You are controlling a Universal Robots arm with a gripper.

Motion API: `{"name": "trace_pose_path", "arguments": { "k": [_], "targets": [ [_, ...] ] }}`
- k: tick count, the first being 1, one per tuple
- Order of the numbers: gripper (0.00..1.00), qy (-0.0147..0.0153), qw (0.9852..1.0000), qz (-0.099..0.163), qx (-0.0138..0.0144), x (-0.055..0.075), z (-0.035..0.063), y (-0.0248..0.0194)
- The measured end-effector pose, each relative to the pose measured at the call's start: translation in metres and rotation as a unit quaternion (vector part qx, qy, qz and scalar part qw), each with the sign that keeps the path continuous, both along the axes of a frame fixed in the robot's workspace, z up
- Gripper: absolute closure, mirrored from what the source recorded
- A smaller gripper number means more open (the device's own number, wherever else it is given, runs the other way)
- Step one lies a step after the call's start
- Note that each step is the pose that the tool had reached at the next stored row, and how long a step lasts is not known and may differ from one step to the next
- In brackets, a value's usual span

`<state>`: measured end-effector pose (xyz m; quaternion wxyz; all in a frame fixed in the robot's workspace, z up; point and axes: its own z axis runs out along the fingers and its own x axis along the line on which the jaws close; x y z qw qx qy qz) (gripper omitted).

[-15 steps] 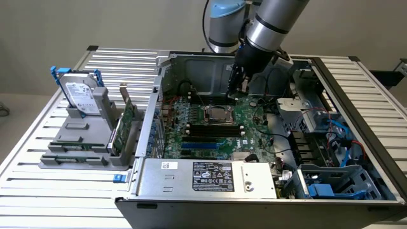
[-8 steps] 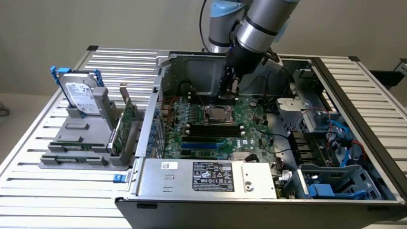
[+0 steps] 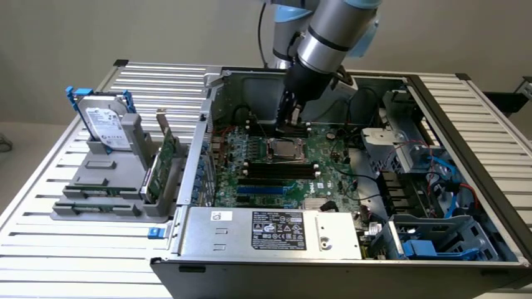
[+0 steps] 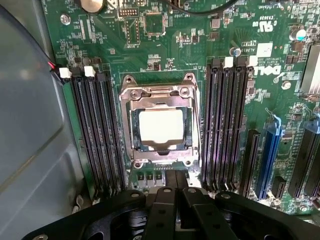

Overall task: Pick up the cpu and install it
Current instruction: 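Close the cpu cover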

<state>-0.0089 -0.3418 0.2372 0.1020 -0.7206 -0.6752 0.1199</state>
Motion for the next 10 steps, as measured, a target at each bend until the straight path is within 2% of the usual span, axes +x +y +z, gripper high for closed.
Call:
{"name": "trace_pose_path", "arguments": {
  "k": [2, 10],
  "targets": [
    [0.89, 0.0, 1.0, 0.0, 0.0007, -0.002, -0.0028, 0.0],
    [0.89, -0.0001, 1.0, 0.002, 0.0075, -0.003, -0.0157, 0.0016]
  ]
}}
